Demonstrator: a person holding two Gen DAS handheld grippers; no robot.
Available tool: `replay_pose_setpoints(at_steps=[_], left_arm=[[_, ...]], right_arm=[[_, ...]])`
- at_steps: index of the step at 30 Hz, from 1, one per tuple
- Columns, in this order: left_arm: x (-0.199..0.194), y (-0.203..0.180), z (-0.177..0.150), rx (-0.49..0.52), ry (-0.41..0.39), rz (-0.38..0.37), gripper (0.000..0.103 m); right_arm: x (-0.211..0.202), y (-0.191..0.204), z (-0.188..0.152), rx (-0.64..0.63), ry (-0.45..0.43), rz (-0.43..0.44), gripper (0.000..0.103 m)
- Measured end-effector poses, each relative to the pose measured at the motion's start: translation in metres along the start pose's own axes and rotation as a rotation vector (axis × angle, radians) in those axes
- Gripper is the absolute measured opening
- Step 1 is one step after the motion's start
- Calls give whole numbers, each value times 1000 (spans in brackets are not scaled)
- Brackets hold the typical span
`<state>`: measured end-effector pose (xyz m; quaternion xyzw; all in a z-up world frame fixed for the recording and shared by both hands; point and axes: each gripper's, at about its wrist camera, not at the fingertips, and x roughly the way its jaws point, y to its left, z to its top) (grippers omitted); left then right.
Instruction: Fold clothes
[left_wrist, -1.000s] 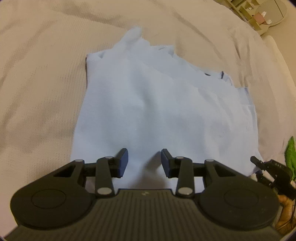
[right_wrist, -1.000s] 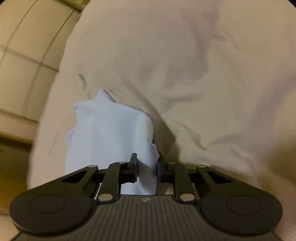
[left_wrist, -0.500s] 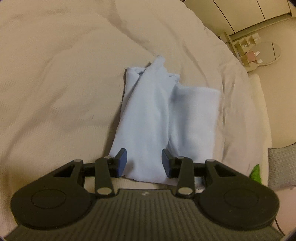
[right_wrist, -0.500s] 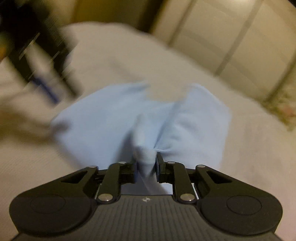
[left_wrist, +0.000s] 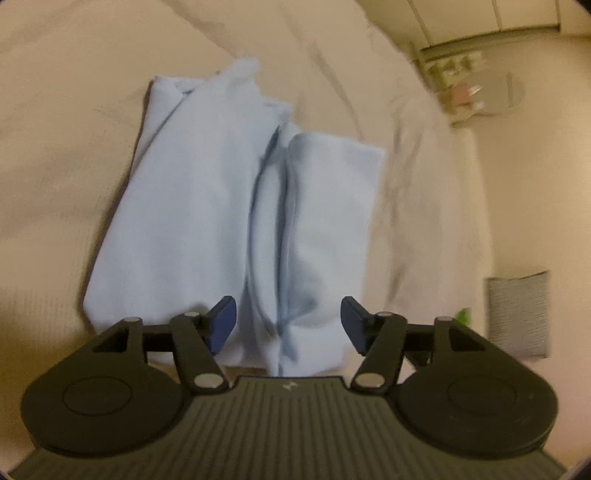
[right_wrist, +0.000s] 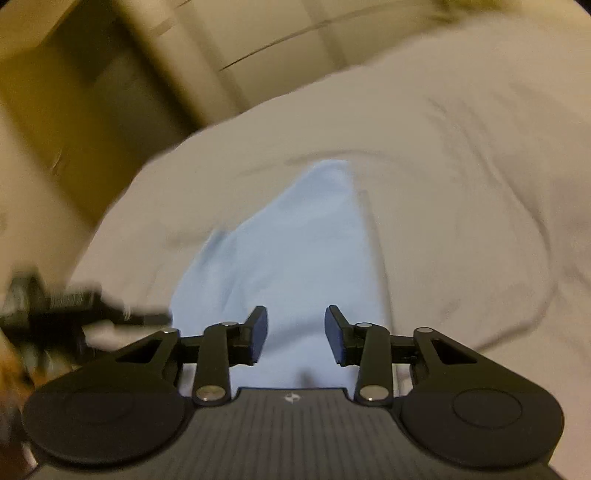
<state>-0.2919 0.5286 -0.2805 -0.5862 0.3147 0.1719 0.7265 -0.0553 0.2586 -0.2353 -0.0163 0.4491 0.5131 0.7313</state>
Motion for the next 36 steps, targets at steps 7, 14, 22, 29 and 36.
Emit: replay_pose_setpoints(at_steps=[7,14,22,29,36], left_arm=[[30,5,7,-18,30,-33,55],[68,-4,28,28,51,-11,42],[27,-47,36,224,-42,9,6],[-20,-1,59,240,-91,141,7],[-22,19,49,166,-115,57,6]], right_arm=[[50,-63,-4,348,144,-145,38],[82,-73,-13,526,173,-93,36],[84,-37,5,302,153,-99,27],[100,56,8,-20,182,-12,26],[125,67,6,-17,212,-87,26]])
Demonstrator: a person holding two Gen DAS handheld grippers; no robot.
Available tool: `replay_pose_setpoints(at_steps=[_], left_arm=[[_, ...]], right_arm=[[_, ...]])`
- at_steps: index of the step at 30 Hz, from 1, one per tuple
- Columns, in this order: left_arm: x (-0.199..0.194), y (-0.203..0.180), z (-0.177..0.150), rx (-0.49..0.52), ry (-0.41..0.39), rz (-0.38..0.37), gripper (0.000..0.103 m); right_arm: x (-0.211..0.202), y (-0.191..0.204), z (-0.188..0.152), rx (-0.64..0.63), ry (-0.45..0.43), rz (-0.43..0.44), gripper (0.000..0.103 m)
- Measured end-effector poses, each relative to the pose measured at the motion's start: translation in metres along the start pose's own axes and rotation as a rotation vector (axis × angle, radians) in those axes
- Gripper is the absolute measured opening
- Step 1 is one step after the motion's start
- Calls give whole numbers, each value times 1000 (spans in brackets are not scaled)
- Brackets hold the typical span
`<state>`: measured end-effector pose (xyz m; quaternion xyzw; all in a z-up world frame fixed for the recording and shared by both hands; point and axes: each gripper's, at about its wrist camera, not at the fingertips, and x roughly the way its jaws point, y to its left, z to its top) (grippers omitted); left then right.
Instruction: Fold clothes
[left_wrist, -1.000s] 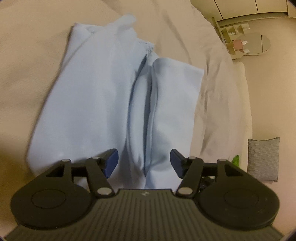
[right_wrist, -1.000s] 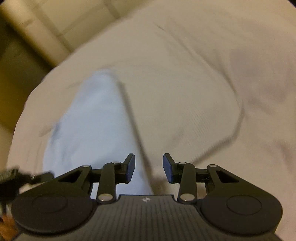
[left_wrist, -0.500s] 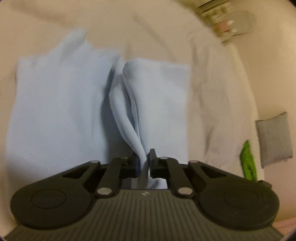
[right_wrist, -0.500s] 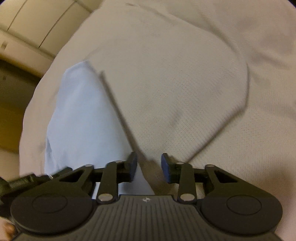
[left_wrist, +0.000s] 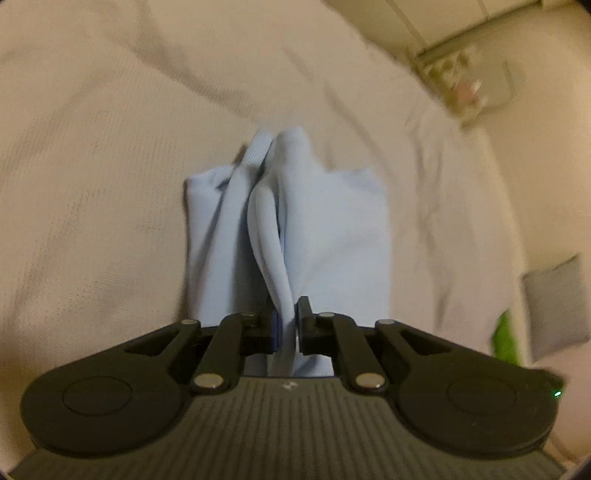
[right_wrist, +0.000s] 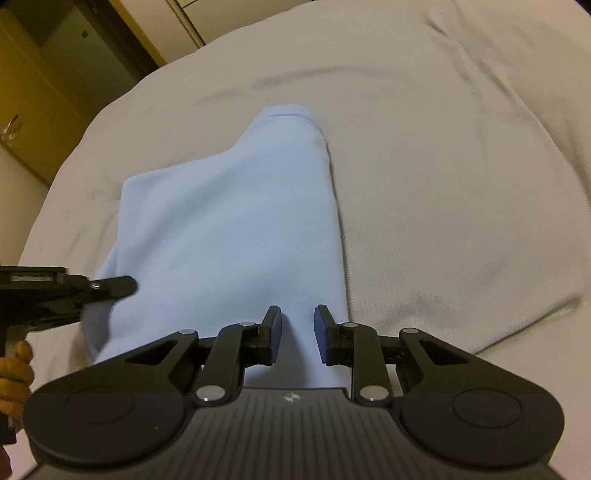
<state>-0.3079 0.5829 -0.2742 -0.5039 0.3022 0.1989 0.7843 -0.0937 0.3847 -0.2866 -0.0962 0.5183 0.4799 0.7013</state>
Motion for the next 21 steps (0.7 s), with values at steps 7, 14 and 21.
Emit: replay_pose_setpoints(at_steps=[7,14,21], left_arm=[[2,6,-9,78,18,105,5],[-13,9,-10,88,16,169,4],[-40,-66,-24,298,-53,155,5]], right_arm=[[2,7,-3,-22,29,-10,30],[-14,-2,-2,13,18,3,32],[-68,-14,-21,21,-46,21,32]])
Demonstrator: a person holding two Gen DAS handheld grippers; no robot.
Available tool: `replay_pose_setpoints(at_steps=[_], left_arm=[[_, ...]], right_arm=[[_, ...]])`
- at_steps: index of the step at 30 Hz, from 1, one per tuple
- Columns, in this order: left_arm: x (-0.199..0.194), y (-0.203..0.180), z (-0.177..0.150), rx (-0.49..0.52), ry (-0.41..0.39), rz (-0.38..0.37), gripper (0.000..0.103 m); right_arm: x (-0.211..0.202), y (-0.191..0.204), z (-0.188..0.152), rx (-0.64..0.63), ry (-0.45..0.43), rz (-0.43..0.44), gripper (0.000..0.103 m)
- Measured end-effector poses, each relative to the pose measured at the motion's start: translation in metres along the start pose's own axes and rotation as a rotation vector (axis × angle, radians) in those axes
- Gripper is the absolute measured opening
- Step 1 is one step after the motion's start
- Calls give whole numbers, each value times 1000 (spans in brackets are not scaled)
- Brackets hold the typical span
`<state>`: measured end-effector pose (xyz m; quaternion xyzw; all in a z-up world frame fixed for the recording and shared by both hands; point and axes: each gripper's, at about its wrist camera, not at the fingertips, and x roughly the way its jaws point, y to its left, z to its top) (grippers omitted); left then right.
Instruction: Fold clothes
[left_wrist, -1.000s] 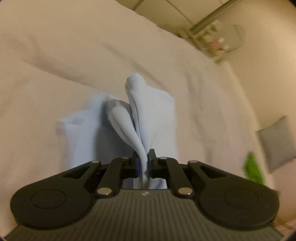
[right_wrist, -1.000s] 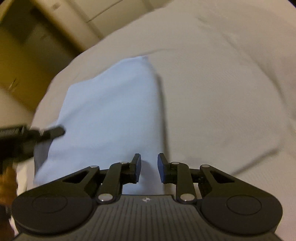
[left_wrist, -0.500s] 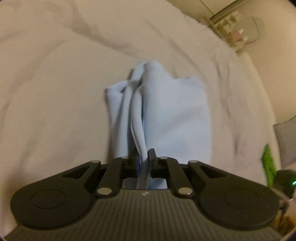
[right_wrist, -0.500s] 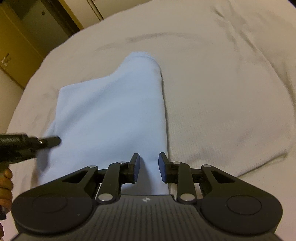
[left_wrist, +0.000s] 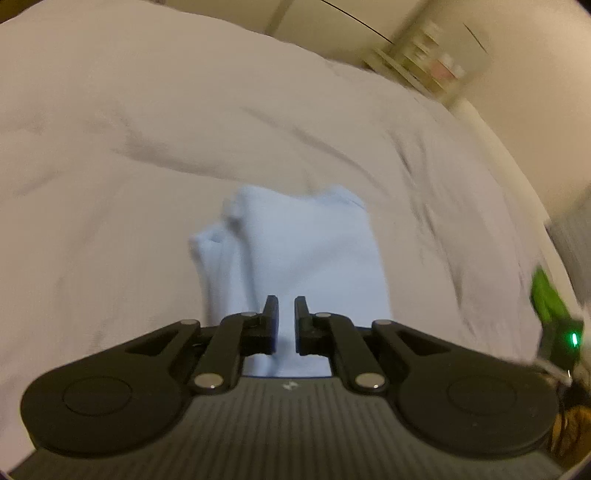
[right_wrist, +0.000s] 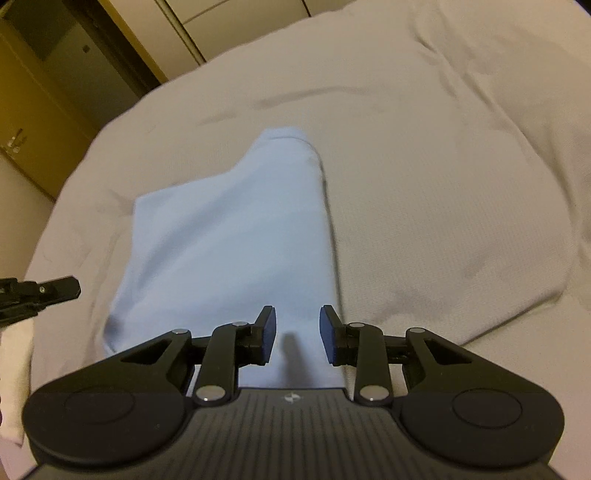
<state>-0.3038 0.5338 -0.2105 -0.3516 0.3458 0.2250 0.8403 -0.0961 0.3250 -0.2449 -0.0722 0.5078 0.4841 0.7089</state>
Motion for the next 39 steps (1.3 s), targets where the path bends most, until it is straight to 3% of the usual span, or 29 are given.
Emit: replay_pose_setpoints(at_steps=[1,4,6,9,13,16,19,22,24,27,31,35,39], left_arm=[[8,-8,-2,32,25,0,6],[44,-20,-30,129,124,102,8],[61,-10,-52,111,180,187,10],[47,-6,-43,44,157,192,10],[12,-26,-4,105,25,179,8],[24,-36,40,156,-40,164,8],[61,-33,63,154,-25,171,8],[94,-12,66,134,25,200,8],[108,10,51,115,67,254,4],[122,38,36,20,80,250,3],[103,35,36,-43,58,236,2],[61,24,34,-94,12,174,3],[28,10,11,-61,42,133,3]], right_arm=[[2,3,-2,0,11,-1,32],[12,13,-12,-2,65,4,32],[19,18,-21,-38,91,-18,31],[14,21,-20,-65,88,-21,31],[2,24,4,-86,18,1,31],[10,26,41,-106,-47,3,32],[33,28,75,-121,-81,-11,32],[56,30,101,-136,-94,-22,32],[76,28,105,-139,-65,-15,32],[115,26,103,-165,25,7,34],[122,36,100,-269,34,20,36],[88,28,92,-223,-22,28,36],[45,24,57,-185,-20,26,36]])
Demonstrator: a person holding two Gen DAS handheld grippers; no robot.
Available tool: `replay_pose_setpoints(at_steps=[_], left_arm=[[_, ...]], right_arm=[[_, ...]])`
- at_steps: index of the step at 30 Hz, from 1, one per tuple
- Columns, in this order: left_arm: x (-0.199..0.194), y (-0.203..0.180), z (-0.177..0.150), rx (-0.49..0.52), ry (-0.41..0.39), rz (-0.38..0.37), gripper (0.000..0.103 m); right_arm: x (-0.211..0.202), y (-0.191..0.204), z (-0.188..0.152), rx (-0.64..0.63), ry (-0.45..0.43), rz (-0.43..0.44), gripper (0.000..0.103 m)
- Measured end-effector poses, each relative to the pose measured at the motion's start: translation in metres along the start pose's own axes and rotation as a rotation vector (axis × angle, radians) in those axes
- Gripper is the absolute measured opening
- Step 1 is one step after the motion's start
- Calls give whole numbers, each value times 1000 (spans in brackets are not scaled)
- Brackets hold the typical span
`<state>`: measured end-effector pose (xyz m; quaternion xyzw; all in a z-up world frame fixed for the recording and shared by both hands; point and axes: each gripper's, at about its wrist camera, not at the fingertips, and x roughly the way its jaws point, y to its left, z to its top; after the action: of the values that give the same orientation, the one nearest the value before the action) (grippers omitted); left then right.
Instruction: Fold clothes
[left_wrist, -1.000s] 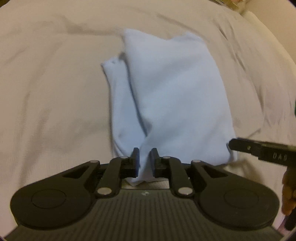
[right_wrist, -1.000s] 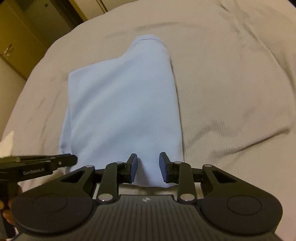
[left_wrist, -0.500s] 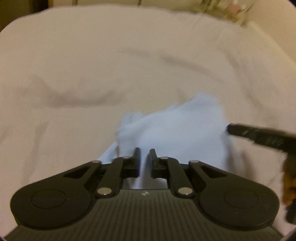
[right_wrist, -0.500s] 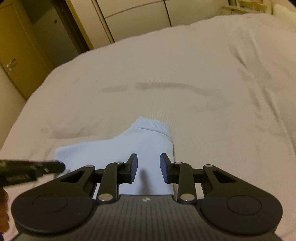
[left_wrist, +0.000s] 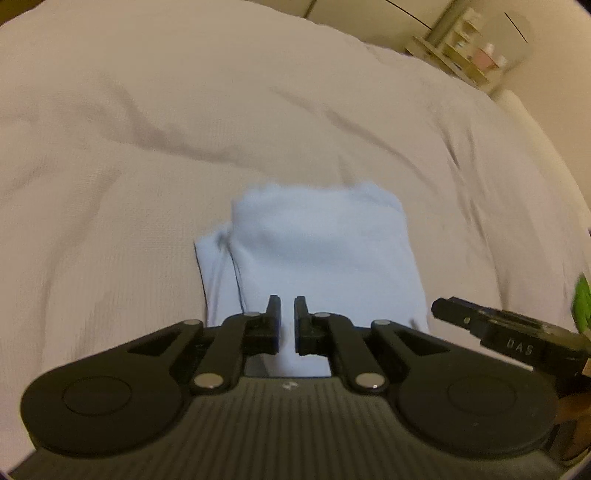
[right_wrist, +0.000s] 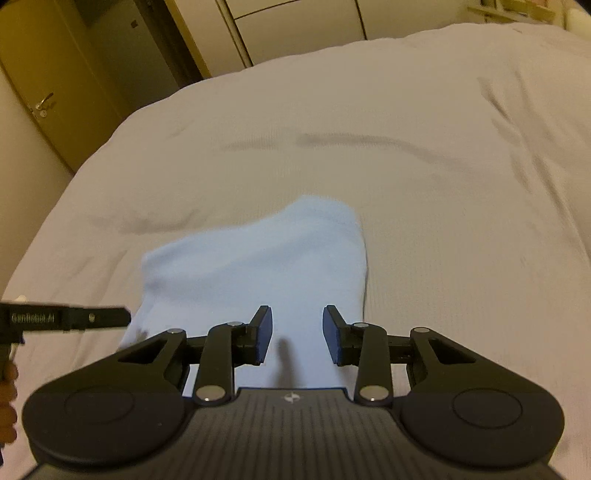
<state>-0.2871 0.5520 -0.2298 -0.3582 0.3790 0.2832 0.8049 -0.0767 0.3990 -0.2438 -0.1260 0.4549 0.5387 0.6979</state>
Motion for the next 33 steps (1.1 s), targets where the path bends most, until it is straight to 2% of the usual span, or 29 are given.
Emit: replay_pose_setpoints(at_steps=[3,5,7,11,13,17,19,23,27,33], left_arm=[[15,3,-26,21,83,52,8],[26,9,-38,10,120,86,15],[22,12,-34,-36,132,91,15],[-13,3,-26,-8,136,158,15],[-36,-2,-25,-12,166,198,19],[-84,-18,-30,-7,178,215,30],[-103,-28,-32,9,185,231,35],[-135,-47,-37,68,191,290,39],[-166,-59,-39,120,177,286,43],[-197,-71,-40,204,152,310,51]], right_arm=[[-19,8,-26,23,43,-2,36],[-9,11,-44,11,115,-17,36],[0,14,-52,-6,152,-43,35],[-20,23,-43,26,149,-51,35],[-36,28,-40,62,147,-45,45],[-66,39,-41,133,188,-63,51],[-78,44,-42,156,199,-69,59],[-108,63,-44,150,198,-88,68],[-141,79,-41,152,174,-106,76],[-170,103,-37,162,157,-159,88]])
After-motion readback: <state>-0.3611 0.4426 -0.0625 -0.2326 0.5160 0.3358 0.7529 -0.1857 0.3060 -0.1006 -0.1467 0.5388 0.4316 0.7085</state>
